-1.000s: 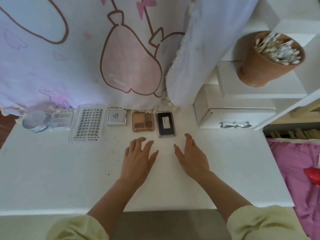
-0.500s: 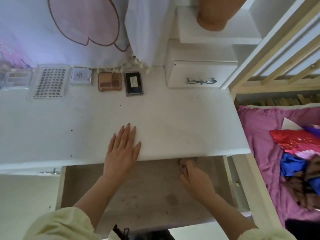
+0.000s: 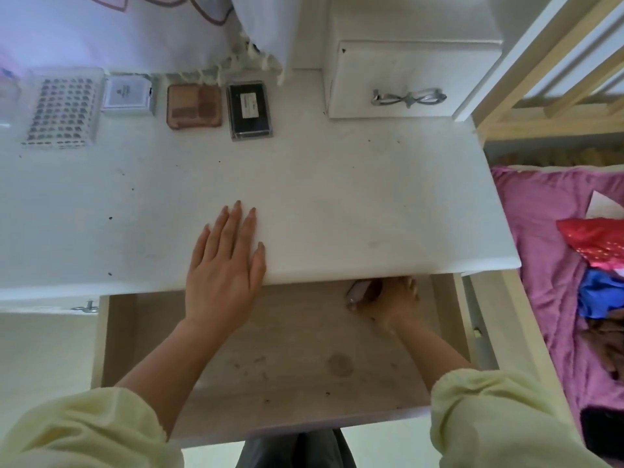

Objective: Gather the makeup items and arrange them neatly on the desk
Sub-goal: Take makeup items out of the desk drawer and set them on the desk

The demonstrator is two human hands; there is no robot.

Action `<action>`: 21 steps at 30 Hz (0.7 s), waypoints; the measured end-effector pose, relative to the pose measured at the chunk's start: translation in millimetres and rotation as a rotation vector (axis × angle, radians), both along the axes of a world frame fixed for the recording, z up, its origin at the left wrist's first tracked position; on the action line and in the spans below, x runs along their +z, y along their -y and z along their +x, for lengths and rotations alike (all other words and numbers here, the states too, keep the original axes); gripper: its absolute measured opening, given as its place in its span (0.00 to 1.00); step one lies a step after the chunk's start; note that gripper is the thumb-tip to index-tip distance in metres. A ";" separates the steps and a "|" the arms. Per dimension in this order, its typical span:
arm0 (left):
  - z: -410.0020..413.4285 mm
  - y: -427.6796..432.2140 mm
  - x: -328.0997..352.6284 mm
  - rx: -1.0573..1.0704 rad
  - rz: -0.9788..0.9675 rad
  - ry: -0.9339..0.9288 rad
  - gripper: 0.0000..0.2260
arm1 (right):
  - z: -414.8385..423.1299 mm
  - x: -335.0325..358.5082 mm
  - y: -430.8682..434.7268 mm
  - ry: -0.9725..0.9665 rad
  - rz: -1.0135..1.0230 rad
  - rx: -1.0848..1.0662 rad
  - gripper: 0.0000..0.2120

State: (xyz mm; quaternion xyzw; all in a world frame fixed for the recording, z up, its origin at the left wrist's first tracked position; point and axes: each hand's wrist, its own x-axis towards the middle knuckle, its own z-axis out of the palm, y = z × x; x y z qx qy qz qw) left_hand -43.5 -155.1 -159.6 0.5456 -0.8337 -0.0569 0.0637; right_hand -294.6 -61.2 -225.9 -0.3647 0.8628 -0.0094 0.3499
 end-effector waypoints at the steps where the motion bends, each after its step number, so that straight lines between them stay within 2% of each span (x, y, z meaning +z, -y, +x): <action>1: 0.0 -0.1 0.2 0.003 0.003 -0.002 0.25 | 2.8 1.1 -1.4 0.003 0.030 -0.018 0.44; 4: -0.4 0.3 1.3 0.000 0.015 -0.016 0.25 | 13.5 2.0 -7.3 -0.053 0.108 0.019 0.52; 6: -0.4 0.0 2.2 -0.006 0.027 -0.023 0.25 | 21.3 2.1 -9.3 -0.061 0.114 0.065 0.52; 9: 1.2 0.2 4.2 -0.009 0.052 -0.032 0.25 | 30.2 7.0 -9.1 0.028 0.097 0.165 0.48; 11: 1.7 1.3 4.0 -0.016 0.082 -0.039 0.25 | 37.6 17.3 -9.5 0.024 0.065 0.320 0.43; 15: 3.6 1.2 9.5 -0.033 0.172 -0.030 0.26 | 47.1 60.5 -11.2 0.038 -0.044 0.586 0.24; 19: 3.7 1.8 19.1 -0.042 0.312 0.003 0.27 | 44.9 115.4 1.6 0.106 -0.186 0.727 0.16; 21: 3.5 2.4 25.1 -0.048 0.349 0.008 0.28 | 40.2 140.4 15.5 0.130 -0.264 0.696 0.15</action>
